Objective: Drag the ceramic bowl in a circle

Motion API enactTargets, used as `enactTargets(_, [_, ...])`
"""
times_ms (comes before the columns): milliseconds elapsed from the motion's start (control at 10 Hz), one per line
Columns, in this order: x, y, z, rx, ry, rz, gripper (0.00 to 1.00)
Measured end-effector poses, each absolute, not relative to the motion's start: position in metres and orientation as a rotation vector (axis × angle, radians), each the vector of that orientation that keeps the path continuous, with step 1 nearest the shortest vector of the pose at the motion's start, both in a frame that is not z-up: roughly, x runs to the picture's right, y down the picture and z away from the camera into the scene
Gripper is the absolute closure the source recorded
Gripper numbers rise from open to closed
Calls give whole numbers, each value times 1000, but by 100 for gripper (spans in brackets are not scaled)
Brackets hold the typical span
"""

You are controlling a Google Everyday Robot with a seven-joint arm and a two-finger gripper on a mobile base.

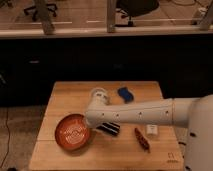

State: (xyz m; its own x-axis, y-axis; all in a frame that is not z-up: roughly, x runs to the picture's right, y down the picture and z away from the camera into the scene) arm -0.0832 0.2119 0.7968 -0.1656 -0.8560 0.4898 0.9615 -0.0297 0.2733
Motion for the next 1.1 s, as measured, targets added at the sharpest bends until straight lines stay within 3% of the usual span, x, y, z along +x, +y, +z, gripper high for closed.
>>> enactTargets(1100, [-90, 214, 798, -216, -637, -1644, 100])
